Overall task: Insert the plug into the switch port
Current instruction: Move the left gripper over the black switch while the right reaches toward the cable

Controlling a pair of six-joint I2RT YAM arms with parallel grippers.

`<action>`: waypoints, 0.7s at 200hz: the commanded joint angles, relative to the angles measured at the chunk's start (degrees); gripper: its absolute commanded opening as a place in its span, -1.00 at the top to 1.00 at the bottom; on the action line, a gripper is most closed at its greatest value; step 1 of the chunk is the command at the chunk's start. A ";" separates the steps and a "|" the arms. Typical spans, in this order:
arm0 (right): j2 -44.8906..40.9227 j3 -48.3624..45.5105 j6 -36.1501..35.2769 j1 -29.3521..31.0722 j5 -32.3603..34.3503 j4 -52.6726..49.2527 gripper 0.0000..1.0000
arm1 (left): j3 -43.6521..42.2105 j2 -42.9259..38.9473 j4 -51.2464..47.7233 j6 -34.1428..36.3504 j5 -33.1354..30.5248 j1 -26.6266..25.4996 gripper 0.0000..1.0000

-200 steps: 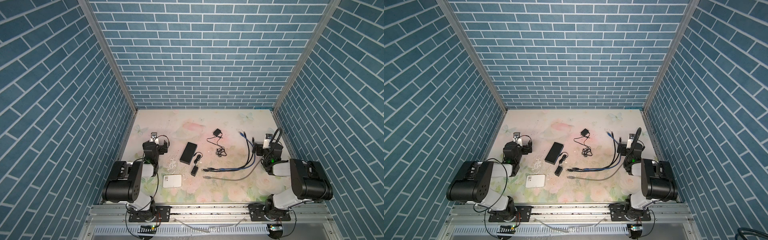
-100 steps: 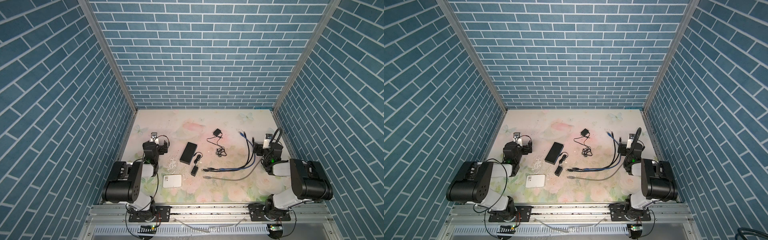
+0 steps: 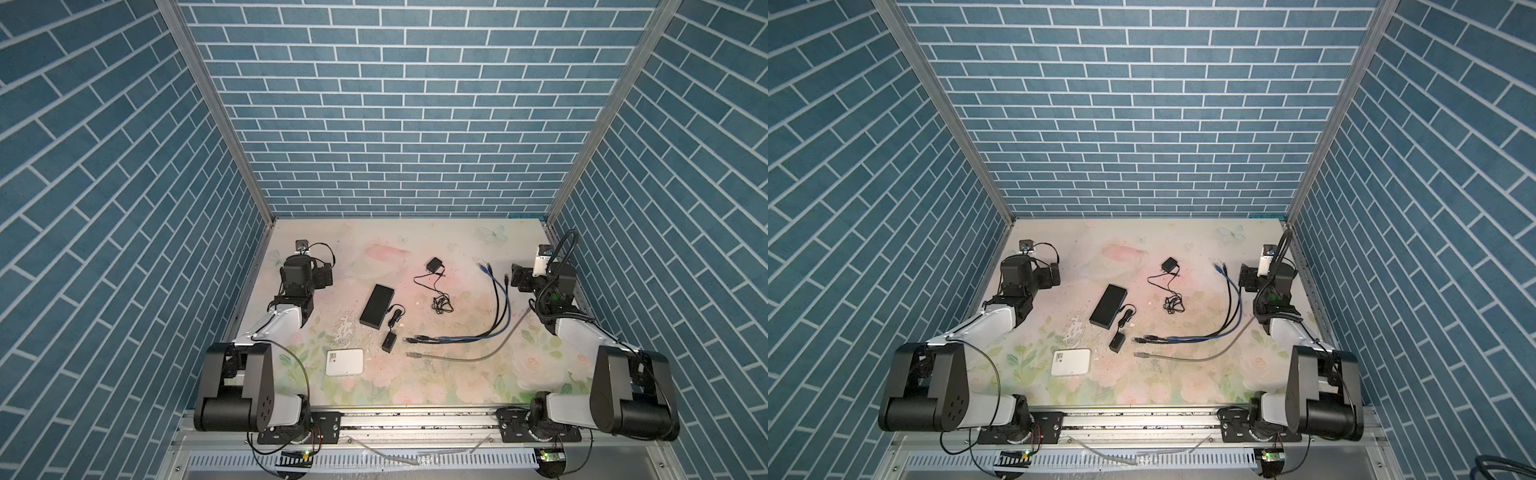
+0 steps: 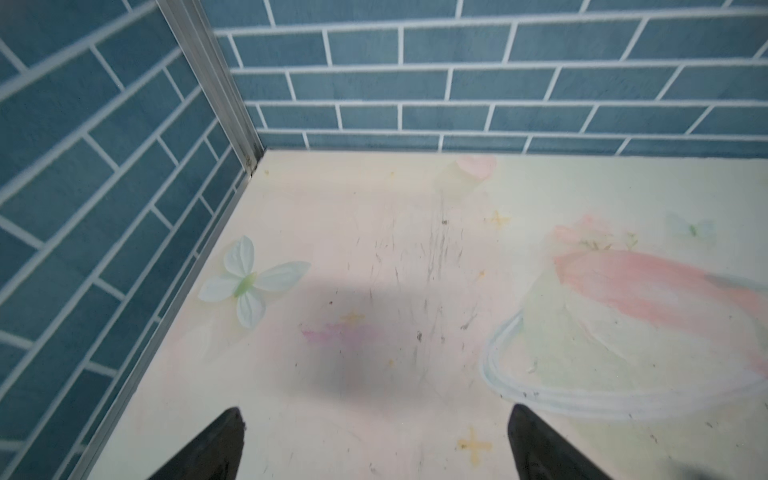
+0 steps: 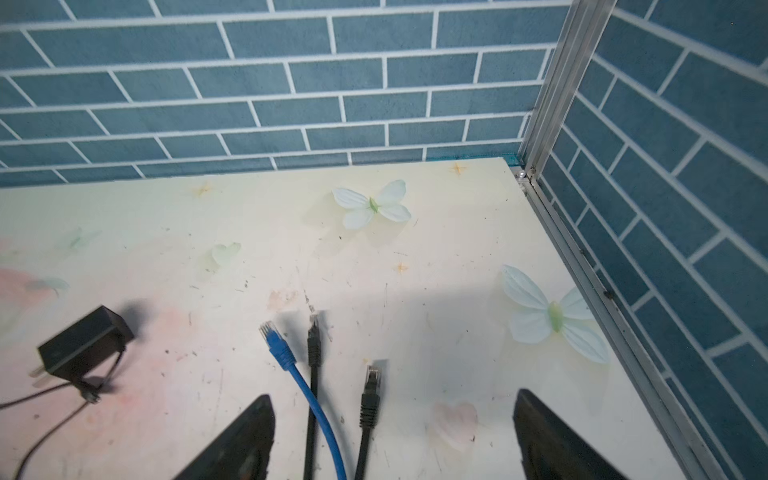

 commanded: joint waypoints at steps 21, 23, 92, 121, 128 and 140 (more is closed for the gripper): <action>-2.34 7.30 8.93 1.93 1.06 -24.16 -0.78 | 3.88 -2.66 -17.91 -6.75 1.45 -1.86 -0.99; -2.41 7.66 9.09 2.07 1.00 -24.99 -0.78 | 3.91 -2.81 -18.18 -7.09 1.56 -2.05 -0.99; -2.86 13.69 15.32 9.71 -2.95 -42.14 -0.71 | 6.46 -3.90 -31.11 -17.93 0.13 -11.00 -0.99; -1.70 13.96 18.35 13.55 -2.66 -42.81 -0.64 | 6.47 -5.20 -33.01 -19.70 0.10 -15.76 -0.99; -1.09 14.04 18.97 14.33 -2.72 -42.51 -0.62 | 6.35 -5.57 -33.23 -20.32 0.17 -16.71 -0.99; 0.23 14.30 19.85 15.70 -2.34 -42.00 -0.59 | 5.96 -6.45 -33.26 -21.06 0.82 -18.03 -0.99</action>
